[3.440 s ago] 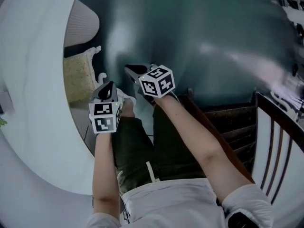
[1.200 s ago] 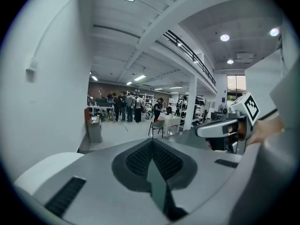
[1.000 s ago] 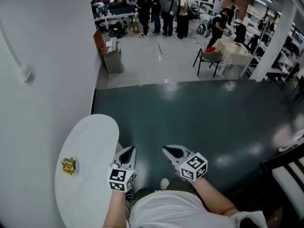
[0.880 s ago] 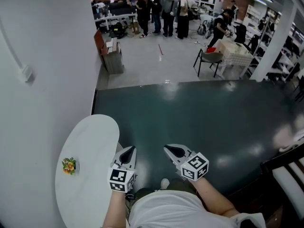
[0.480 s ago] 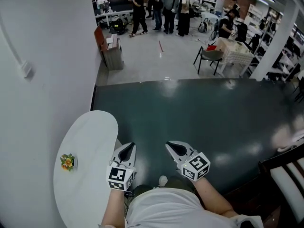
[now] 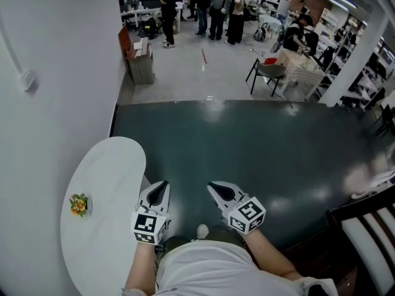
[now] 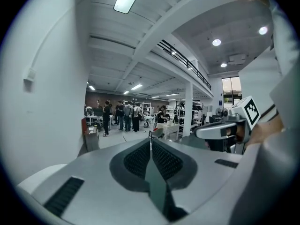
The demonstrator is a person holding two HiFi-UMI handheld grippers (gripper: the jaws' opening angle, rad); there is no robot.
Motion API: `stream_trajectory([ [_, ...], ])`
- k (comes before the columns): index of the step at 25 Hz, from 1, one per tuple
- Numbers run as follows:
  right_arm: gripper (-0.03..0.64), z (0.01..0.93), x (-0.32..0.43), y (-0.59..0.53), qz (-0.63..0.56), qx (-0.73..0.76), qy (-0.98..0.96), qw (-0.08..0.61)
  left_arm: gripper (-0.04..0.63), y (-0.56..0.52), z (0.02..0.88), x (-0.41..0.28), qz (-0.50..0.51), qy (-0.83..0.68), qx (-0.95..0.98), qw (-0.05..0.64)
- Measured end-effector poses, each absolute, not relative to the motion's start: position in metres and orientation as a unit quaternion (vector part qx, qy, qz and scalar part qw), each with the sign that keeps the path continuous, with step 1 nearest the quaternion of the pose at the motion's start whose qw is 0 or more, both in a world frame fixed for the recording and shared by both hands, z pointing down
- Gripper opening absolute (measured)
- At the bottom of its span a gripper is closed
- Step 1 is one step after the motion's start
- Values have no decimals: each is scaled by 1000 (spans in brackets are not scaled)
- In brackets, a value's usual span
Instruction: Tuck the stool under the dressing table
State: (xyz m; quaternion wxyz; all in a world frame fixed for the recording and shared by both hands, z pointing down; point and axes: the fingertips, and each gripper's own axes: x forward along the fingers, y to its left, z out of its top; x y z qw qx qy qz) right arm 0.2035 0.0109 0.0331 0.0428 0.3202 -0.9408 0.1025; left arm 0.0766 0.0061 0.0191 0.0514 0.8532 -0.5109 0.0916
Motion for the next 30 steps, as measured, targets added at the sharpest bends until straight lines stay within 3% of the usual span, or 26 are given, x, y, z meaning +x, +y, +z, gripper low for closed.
stream_trajectory([
  [30, 6, 44, 201, 2, 137, 316, -938, 34, 3, 1, 40, 68, 103, -518, 846, 71],
])
